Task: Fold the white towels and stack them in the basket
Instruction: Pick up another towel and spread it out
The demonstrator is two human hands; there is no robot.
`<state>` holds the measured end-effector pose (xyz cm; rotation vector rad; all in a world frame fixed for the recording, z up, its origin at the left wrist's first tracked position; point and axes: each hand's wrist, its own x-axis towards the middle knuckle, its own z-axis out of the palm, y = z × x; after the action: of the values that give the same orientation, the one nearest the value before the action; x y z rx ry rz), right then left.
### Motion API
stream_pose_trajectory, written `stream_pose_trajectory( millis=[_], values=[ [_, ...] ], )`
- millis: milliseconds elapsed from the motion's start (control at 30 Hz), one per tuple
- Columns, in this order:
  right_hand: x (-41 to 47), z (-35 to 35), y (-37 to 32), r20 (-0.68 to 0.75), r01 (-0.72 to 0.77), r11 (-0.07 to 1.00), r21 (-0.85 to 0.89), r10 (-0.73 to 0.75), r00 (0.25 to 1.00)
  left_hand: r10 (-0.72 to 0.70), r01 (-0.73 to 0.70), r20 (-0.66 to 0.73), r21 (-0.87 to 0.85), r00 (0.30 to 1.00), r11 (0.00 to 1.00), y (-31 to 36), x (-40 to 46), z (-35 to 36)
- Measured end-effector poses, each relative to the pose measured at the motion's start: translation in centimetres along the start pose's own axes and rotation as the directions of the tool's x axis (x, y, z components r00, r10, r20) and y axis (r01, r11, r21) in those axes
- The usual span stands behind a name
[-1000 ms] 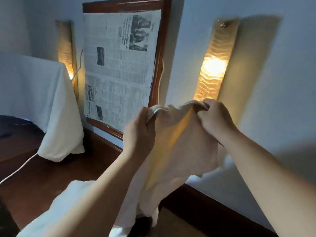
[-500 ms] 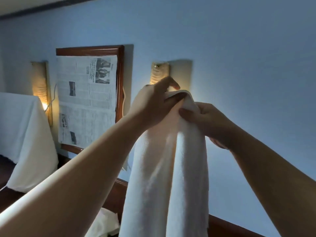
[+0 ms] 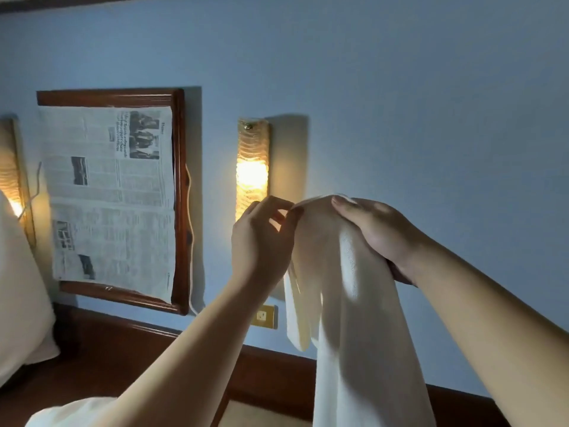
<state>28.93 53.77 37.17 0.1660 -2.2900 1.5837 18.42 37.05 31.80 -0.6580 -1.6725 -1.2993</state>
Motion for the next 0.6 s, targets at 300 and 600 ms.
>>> stream_pose_trajectory(
  millis=[300,600],
  values=[
    [-5.0,2.4,2.6,-0.235,-0.105,0.983,0.149,0.139,0.962,-0.135,0.208,0.558,-0.07,0.819,0.976,-0.6,-2.3,-2.4],
    [-10.6,2.6,2.7,-0.279,-0.234,0.962,0.141,0.265,0.923,-0.272,0.389,0.715,0.001,0.643,0.921,-5.8,-7.6,-4.1]
  ],
)
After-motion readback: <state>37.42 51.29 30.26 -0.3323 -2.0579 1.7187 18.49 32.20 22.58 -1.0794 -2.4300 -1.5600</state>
